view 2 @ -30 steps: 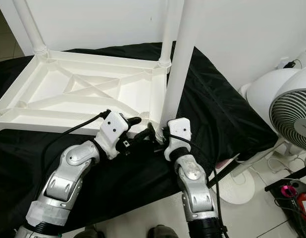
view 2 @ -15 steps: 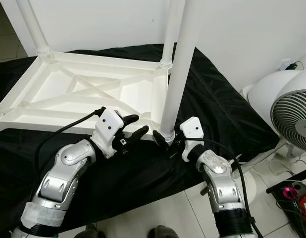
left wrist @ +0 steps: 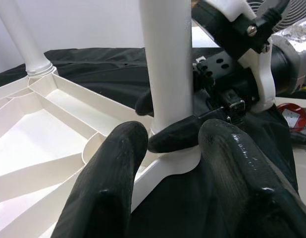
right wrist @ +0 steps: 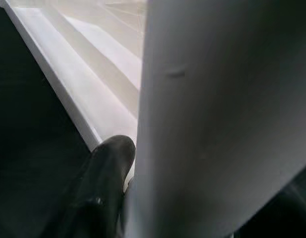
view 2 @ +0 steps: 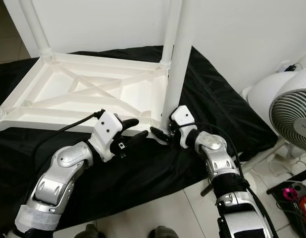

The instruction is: Building children table

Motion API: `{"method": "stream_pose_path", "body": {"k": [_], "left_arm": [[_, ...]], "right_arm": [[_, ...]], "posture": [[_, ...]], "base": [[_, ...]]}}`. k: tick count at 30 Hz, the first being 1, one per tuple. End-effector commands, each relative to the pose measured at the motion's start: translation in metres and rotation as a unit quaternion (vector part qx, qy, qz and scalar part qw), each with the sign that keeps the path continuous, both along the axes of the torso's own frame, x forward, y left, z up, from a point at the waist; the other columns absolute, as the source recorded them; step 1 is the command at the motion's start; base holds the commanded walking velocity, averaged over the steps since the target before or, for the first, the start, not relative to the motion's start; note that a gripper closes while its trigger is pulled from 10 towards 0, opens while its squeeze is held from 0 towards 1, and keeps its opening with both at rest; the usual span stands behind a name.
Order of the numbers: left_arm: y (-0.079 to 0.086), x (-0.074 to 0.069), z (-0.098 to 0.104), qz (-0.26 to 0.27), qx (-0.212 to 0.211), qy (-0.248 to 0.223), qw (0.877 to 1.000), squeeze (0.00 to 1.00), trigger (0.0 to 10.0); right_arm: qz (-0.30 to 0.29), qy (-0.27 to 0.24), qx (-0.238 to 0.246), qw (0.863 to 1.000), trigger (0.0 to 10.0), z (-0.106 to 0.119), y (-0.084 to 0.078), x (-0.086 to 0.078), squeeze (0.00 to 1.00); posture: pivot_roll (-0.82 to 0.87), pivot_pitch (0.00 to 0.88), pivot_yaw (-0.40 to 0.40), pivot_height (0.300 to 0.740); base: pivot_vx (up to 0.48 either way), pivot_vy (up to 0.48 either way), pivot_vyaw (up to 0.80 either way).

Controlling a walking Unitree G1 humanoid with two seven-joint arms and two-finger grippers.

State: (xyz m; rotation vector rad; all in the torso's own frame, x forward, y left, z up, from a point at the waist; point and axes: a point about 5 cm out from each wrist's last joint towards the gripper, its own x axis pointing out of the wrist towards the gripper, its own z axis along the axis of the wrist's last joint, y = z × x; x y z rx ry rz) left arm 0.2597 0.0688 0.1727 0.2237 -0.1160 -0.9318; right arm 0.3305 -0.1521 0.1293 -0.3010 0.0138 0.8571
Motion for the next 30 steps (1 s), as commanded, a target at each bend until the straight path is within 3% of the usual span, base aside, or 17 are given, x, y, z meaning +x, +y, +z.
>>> {"method": "stream_pose_path", "body": {"k": [1,8,9,10,11,24,30], "left_arm": [[-0.002,-0.002,0.003,-0.007,-0.003,0.0,1.0,0.0,10.0],[-0.002,-0.007,0.002,-0.004,-0.006,0.005,1.0,0.0,10.0],[-0.003,-0.007,0.001,-0.004,-0.006,0.006,1.0,0.0,10.0],[-0.003,-0.007,0.001,-0.004,-0.006,0.006,1.0,0.0,10.0],[-0.004,-0.007,0.001,-0.004,-0.007,0.006,1.0,0.0,10.0],[0.0,0.001,0.002,0.034,-0.01,-0.014,0.999,0.0,10.0],[0.007,0.011,-0.002,0.091,-0.032,-0.004,0.995,0.0,10.0]], "right_arm": [[0.024,0.002,-0.015,1.0,0.0,-0.002,0.01,0.0,0.0],[0.028,0.015,0.006,0.999,0.0,-0.01,0.012,-0.005,0.0],[0.017,0.017,0.014,1.0,3.5,-0.009,0.011,-0.005,0.0],[0.017,0.017,0.014,1.0,3.5,-0.009,0.011,-0.005,0.0],[0.004,0.018,0.029,0.999,10.0,-0.008,0.009,-0.006,0.0],[-0.115,-0.034,0.058,0.991,10.0,0.002,0.016,-0.013,0.0],[-0.199,-0.033,0.096,0.975,10.0,0.001,0.027,-0.025,0.0]], "posture": [[-0.02,0.0,-0.035,0.74],[-0.02,0.0,-0.043,0.74],[-0.02,0.0,-0.043,0.74],[-0.02,0.0,-0.043,0.74],[-0.02,0.0,-0.041,0.74],[-0.05,0.0,-0.028,0.74],[-0.05,0.0,-0.031,0.74]], "base": [[0.0,0.0,0.0],[0.0,0.0,0.0],[0.0,0.0,0.0],[0.0,0.0,0.0],[0.0,0.0,0.0],[0.0,0.0,0.0],[0.0,0.0,0.0]]}}
